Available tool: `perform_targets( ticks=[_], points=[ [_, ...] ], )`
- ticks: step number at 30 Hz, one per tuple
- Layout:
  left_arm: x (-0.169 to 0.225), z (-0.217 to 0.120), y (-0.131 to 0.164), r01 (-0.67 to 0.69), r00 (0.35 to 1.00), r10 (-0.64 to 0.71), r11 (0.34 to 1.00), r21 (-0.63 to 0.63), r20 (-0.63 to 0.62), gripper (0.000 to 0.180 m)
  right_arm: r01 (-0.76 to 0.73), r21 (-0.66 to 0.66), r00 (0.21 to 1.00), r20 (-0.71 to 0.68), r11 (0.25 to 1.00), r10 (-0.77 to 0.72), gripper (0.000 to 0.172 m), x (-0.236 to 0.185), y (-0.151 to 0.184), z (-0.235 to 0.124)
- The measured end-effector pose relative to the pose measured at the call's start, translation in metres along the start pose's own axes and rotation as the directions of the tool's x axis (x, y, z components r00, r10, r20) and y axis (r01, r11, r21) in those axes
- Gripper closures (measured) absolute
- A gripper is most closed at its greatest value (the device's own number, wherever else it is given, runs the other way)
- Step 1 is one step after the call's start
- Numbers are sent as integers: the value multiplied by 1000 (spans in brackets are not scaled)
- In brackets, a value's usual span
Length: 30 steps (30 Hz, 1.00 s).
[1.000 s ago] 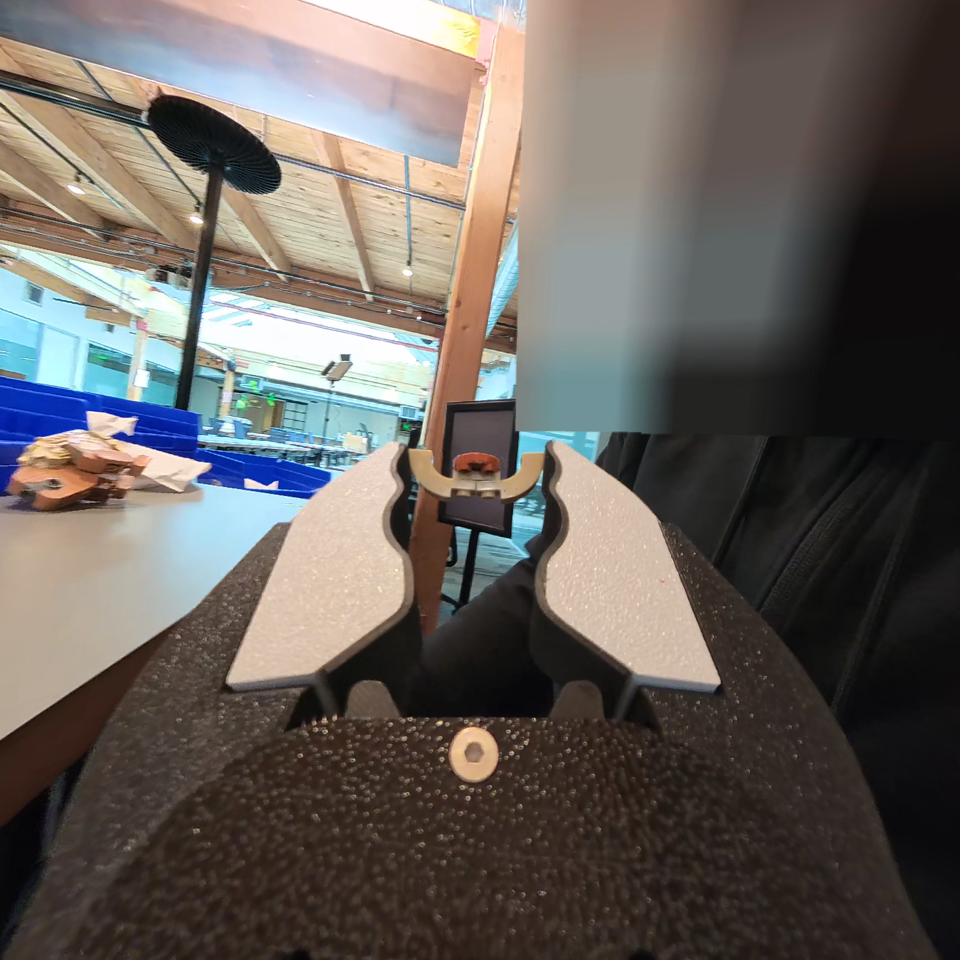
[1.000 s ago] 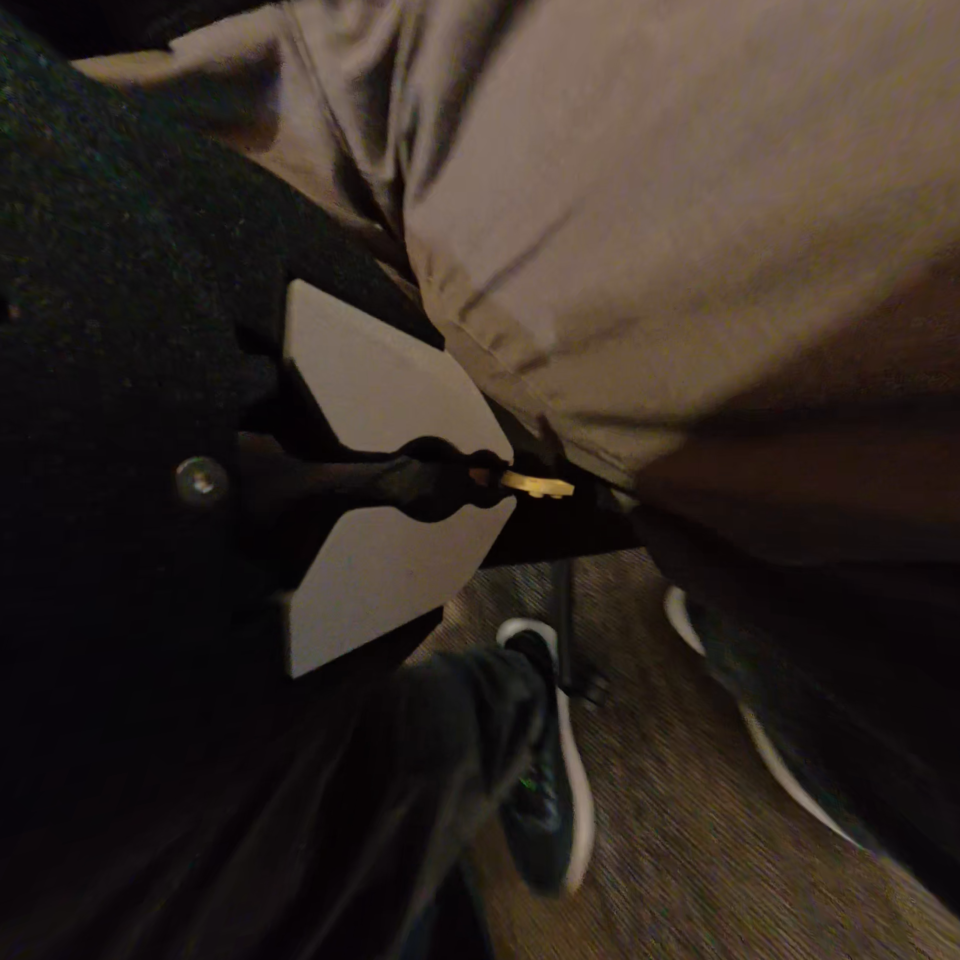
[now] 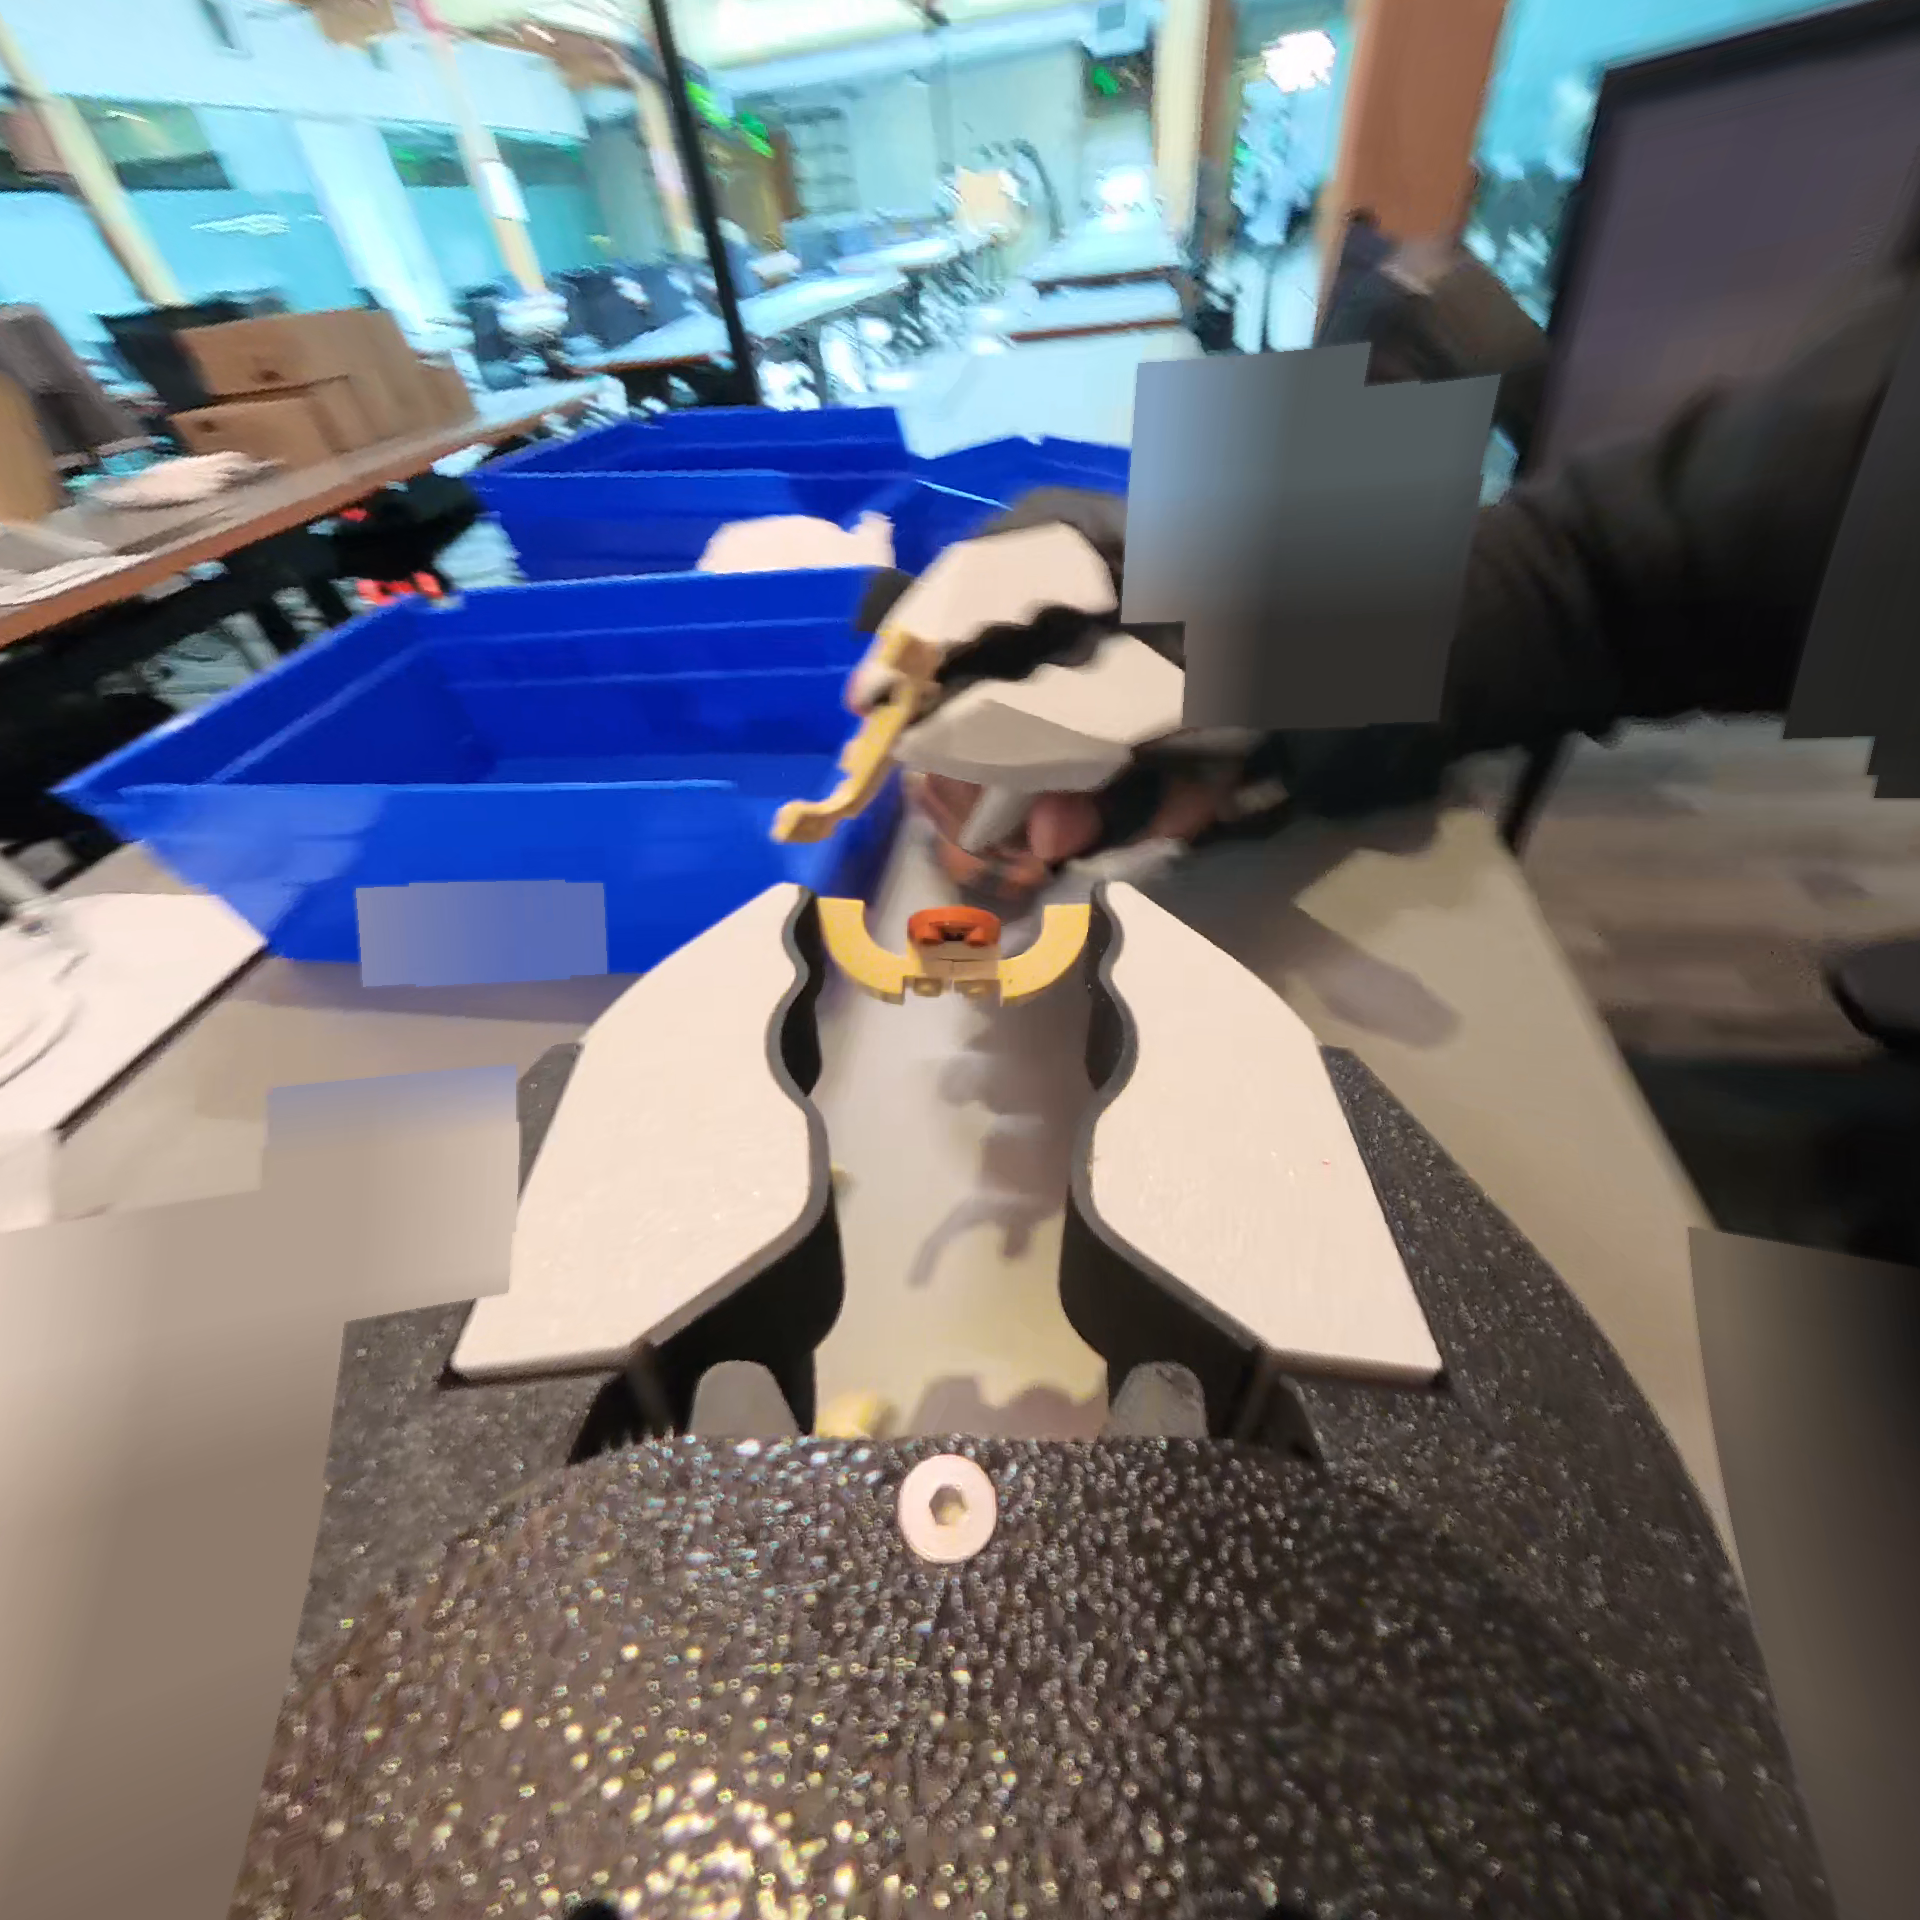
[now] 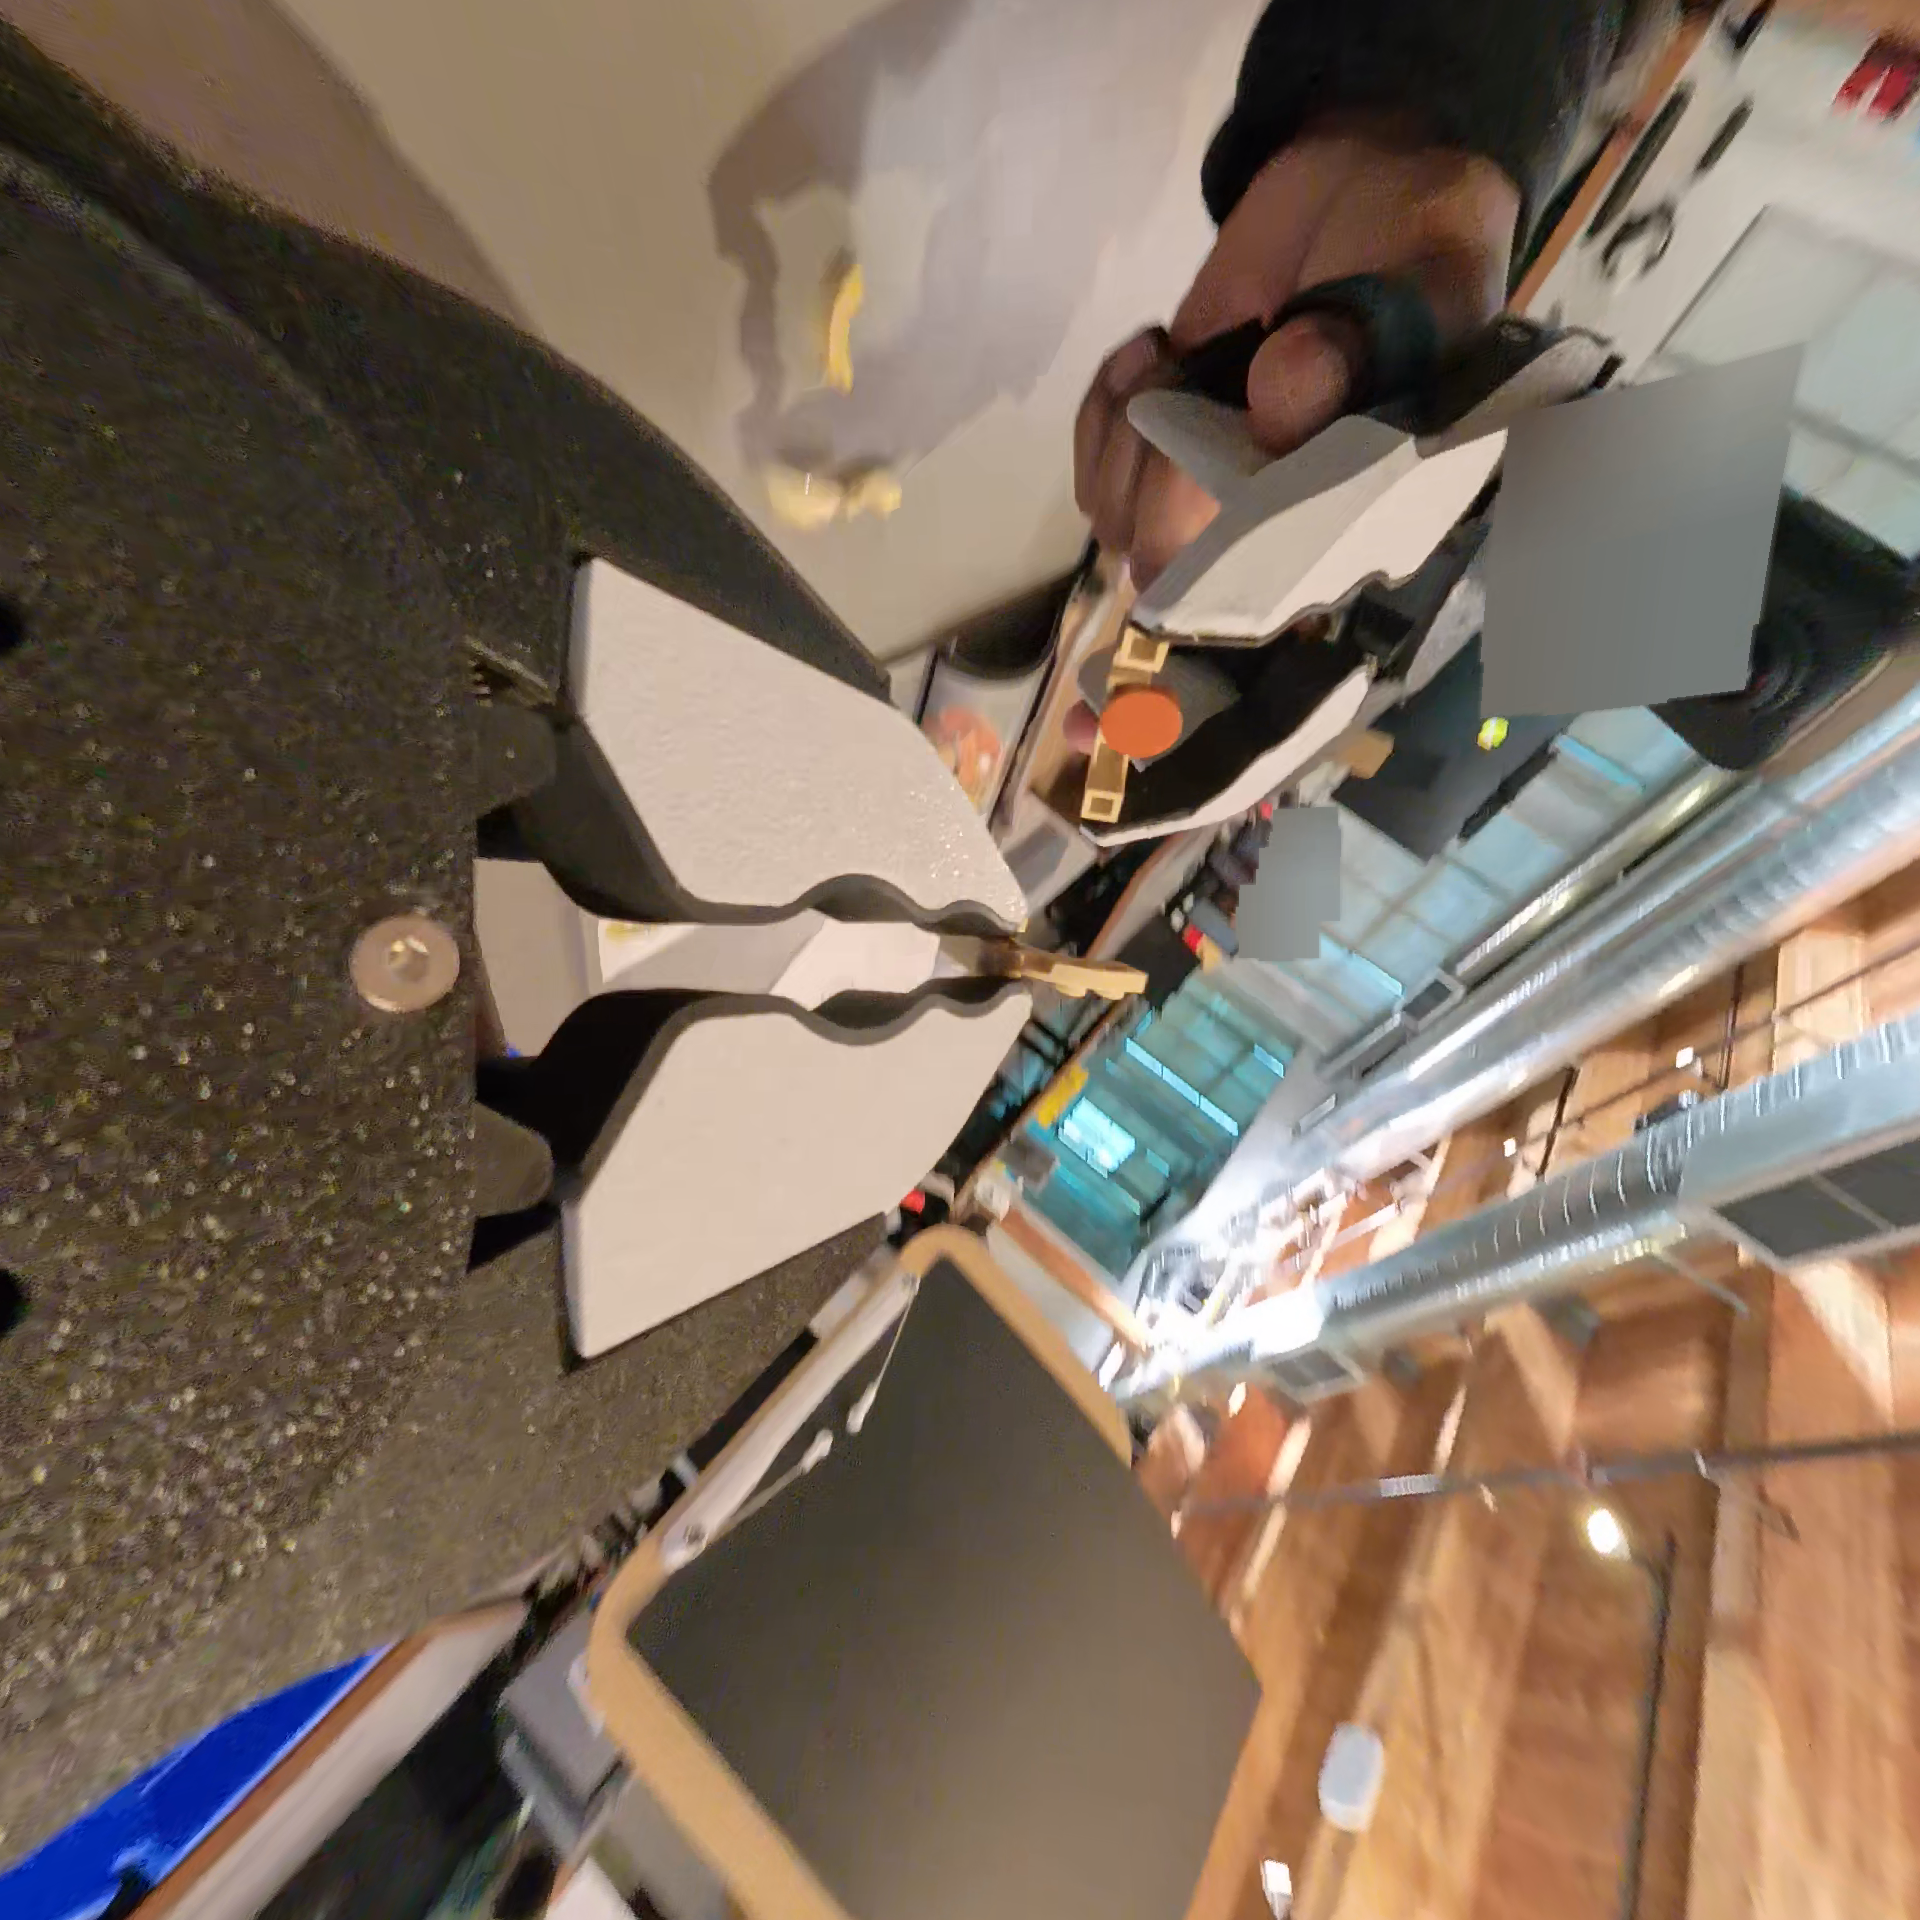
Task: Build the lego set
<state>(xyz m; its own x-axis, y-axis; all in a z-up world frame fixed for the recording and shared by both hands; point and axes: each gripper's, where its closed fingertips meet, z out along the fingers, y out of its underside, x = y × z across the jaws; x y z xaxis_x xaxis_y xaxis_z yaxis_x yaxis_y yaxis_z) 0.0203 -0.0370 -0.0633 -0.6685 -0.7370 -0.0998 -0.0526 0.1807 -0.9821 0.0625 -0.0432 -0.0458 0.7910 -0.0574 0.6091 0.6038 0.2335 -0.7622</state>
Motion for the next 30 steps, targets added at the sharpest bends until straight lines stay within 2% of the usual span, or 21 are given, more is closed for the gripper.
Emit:
perform_targets(
  ticks=[4, 7, 10, 13, 15, 16, 18, 21, 26, 27, 30],
  points=[
    [-36, 18, 8, 81, 995, -85, 994, 76, 44, 133, 135, -8, 987, -90, 991, -135, 165, 7, 20, 8],
    [-38, 21, 11, 137, 989, -144, 981, 137, 43, 133, 210, 8, 974, -82, 978, -209, 165, -4, 15, 8],
    [-34, 16, 11, 125, 989, -136, 975, 182, 54, 133, 252, 17, 967, -44, 968, -251, 165, -17, 12, 6],
    [-24, 10, 7, 31, 998, -41, 981, 193, 46, 133, 141, 52, 989, 41, 989, -143, 165, -26, 8, 2],
    [-16, 6, 7, -69, 997, 64, 981, 183, 38, 133, -36, 71, 988, 154, 997, 24, 165, -31, 3, -1],
    [-12, 6, 9, -125, 992, 122, 978, 166, 29, 133, -151, 75, 962, 239, 986, 130, 165, -35, -1, -3],
    [-4, 4, 14, -240, 970, 241, 962, 127, 4, 133, -399, 14, 841, 404, 917, 360, 165, -43, -5, -7],
    [14, 2, 20, -326, 936, 337, 939, 109, -103, 133, -631, -157, 576, 560, 759, 595, 165, -55, -7, -14],
    [41, 9, 33, -388, 886, 402, 916, 103, -231, 132, -735, -401, 209, 633, 546, 746, 165, -71, -16, -25],
    [44, 9, 35, -391, 880, 406, 914, 109, -245, 132, -728, -443, 157, 636, 524, 756, 165, -75, -17, -29],
    [46, 8, 31, -364, 881, 394, 918, 158, -260, 132, -716, -495, 104, 621, 492, 777, 165, -80, -17, -33]
  ],
)
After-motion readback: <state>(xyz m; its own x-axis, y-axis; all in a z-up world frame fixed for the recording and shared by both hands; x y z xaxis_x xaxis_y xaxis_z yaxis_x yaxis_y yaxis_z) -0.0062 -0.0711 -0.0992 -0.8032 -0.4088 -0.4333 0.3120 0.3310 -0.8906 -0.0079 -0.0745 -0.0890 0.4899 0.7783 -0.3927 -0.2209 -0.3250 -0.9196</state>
